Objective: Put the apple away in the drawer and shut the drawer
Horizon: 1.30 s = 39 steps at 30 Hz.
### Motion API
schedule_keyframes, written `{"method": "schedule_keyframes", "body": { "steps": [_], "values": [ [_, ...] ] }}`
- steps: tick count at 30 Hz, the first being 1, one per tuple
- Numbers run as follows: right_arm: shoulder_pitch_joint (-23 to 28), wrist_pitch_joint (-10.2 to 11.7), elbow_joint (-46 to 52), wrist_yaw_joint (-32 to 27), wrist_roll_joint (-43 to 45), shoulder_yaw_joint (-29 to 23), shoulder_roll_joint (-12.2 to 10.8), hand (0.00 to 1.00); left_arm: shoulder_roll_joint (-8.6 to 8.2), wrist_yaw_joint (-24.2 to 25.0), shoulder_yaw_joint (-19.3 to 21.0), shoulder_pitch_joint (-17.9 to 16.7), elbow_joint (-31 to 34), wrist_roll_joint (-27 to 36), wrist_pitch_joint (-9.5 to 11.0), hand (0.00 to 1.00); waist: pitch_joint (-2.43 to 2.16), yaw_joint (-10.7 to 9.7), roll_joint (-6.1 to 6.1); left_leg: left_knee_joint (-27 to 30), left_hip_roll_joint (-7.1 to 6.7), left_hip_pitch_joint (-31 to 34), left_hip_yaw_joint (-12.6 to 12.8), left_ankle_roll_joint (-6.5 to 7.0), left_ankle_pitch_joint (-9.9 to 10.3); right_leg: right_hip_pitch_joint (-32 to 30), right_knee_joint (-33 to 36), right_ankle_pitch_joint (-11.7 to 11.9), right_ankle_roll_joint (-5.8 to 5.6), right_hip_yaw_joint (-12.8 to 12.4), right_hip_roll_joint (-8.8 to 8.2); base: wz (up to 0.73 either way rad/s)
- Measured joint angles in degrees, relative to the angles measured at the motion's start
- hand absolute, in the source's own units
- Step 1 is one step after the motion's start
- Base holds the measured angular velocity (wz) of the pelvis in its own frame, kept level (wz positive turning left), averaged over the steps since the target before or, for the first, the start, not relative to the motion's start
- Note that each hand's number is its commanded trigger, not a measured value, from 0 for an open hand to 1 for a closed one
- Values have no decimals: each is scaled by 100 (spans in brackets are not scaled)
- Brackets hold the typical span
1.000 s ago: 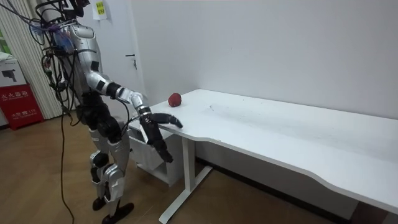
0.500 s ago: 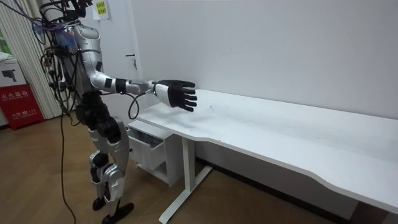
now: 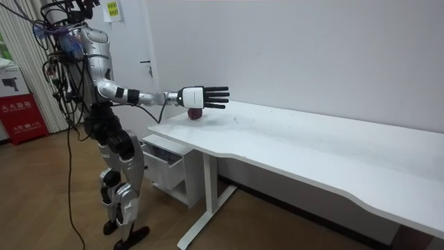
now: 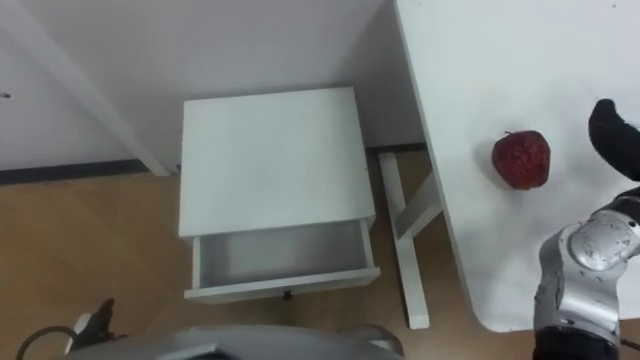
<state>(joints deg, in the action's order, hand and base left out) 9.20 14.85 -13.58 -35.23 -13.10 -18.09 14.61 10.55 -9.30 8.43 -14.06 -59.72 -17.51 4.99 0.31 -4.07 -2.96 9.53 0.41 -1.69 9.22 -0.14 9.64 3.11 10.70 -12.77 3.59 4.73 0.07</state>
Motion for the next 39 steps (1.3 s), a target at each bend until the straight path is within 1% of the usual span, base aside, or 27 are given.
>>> {"method": "schedule_keyframes", "body": {
  "steps": [4,9,11,16,19,23,25,27,30,36,39],
  "values": [
    [171,1,-57,344,18,132,-1,0,0,-12,-2,-4,-1,0,4,0,-7,9,10,1,-17,-8,-1,0,0,7,-7,1,0,-6,2,0],
    [238,1,-345,596,22,350,-2,0,-1,-74,-27,-7,-21,3,16,0,-10,8,15,-28,-21,-52,21,0,0,51,-5,8,7,-4,18,0],
    [254,9,-369,704,36,364,-2,0,-1,-117,-37,0,-63,0,42,0,-10,4,14,-31,-21,-94,24,-1,0,92,-5,8,7,-3,17,0],
    [273,31,-370,896,472,364,-1,0,1,-163,-90,3,-194,-4,67,0,-18,-21,-26,-35,-16,-102,31,-2,1,101,0,9,7,-1,18,0],
    [336,32,-367,998,475,368,-2,0,2,-169,-95,-7,-219,-2,67,0,-15,-17,-52,-36,-14,-100,30,-1,1,96,2,10,5,2,12,0],
    [338,32,-368,1033,475,380,-2,0,2,-170,-104,-18,-233,8,69,0,-15,-12,-55,-25,-14,-100,29,-1,1,97,3,25,-4,-2,11,0],
    [338,34,-367,1020,475,462,-2,0,30,-185,-253,18,-341,61,98,0,-15,-14,-55,-11,-18,-104,29,-1,1,98,-3,27,-4,-3,11,0],
    [338,58,-361,1001,475,555,-2,0,32,-185,-324,51,-431,59,149,0,-14,-16,-57,-1,-18,-106,30,-1,1,98,-9,27,-4,-9,11,0],
    [327,67,-305,960,476,571,-2,0,35,-186,-404,85,-449,65,161,0,-16,2,-46,-1,-18,-107,30,0,1,98,-9,27,-4,-19,12,0],
    [323,89,-78,854,475,572,-2,0,35,-187,-415,115,-447,68,184,0,-11,31,-16,-3,-18,-96,23,0,1,97,6,29,-1,-5,14,0],
    [321,93,109,836,475,573,-2,0,35,-187,-419,178,-444,68,261,0,-1,76,-3,-5,-18,-85,25,-1,1,88,-3,29,-1,-5,13,0]
  ]
}}
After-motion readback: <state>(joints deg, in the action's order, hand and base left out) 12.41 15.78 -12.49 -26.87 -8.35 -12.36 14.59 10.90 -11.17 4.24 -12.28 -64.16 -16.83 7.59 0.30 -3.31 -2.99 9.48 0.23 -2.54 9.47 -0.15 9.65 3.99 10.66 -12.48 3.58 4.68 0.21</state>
